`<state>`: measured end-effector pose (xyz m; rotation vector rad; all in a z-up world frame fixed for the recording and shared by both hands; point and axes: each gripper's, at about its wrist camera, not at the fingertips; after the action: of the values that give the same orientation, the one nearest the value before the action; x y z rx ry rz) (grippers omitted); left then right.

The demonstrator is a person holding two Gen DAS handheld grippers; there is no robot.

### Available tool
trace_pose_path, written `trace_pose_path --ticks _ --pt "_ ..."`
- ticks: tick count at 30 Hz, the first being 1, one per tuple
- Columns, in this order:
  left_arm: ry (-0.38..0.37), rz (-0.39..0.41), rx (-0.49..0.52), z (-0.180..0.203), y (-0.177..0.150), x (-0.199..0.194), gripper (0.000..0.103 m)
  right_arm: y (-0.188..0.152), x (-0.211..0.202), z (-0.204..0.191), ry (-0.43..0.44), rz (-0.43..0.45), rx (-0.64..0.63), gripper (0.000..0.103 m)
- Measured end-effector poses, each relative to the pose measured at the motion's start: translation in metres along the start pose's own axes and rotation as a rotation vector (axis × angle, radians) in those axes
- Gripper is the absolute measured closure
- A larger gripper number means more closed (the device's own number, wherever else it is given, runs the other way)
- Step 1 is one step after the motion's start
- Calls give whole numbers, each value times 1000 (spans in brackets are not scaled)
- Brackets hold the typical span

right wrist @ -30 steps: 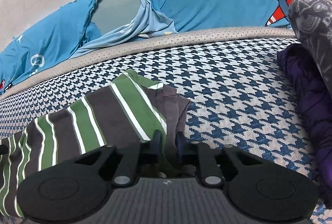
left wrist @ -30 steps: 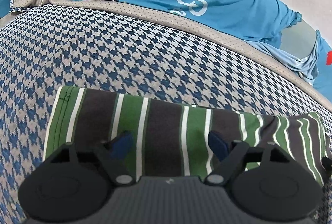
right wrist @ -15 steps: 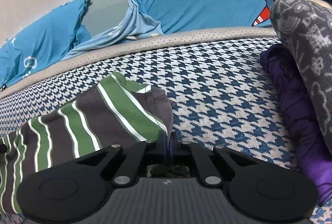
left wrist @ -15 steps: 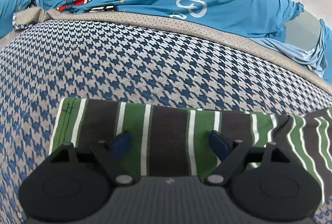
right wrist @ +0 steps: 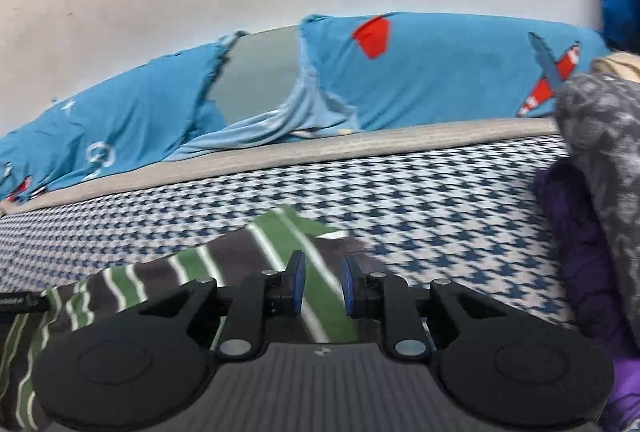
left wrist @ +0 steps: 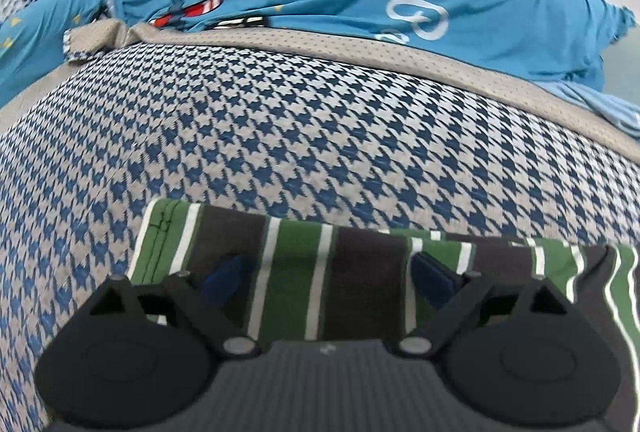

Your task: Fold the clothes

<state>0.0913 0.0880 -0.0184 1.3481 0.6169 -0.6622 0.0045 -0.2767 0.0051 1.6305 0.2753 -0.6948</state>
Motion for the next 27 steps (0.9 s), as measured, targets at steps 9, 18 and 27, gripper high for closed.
trace_pose_path --ticks 9,18,27 --pt "-95 15 29 17 -1 -13 11 -2 12 -21 82 -19 -59 85" --pt "-141 -20 56 47 -7 -8 11 -2 31 -30 106 -49 -53 85" --pt "-94 -32 90 54 -9 6 4 -2 51 -42 89 -71 -35 85"
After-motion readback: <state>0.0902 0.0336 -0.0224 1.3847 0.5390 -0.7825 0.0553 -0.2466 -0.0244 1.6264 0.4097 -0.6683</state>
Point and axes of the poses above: each gripper's, at about its wrist camera, not at the fingertips, and x roughly the way its jaws point, z to its right, y to its top, and after that the axes turned 9 degrees about -y, right-handed
